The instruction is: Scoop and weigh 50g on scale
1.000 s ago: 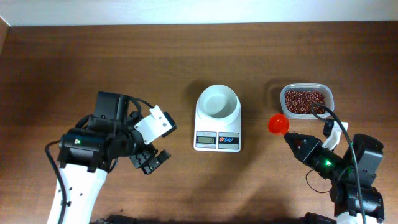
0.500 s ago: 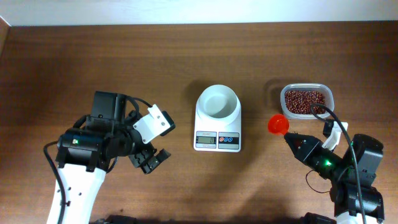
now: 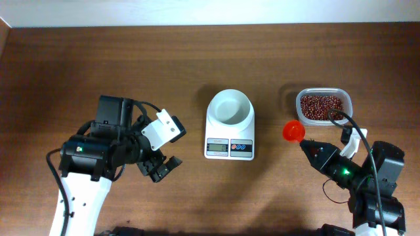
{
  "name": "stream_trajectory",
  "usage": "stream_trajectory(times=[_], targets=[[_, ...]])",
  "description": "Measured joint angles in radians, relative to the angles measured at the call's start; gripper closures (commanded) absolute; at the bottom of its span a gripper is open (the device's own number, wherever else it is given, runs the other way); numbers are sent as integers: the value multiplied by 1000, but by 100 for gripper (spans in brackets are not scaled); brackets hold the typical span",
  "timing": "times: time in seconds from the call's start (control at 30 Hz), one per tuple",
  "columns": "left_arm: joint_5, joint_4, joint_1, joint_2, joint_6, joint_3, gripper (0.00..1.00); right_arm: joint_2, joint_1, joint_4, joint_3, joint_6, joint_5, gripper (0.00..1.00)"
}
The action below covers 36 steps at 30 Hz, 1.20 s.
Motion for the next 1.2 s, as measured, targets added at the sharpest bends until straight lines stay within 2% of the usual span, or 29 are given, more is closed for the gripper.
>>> stream_trajectory(times=[0.5,1.2], targets=[[46,-4,0,0,59,0,1,0,0,0,0,0,0,96],[56,-4,0,0,60,0,1,0,0,0,0,-24,1,96]])
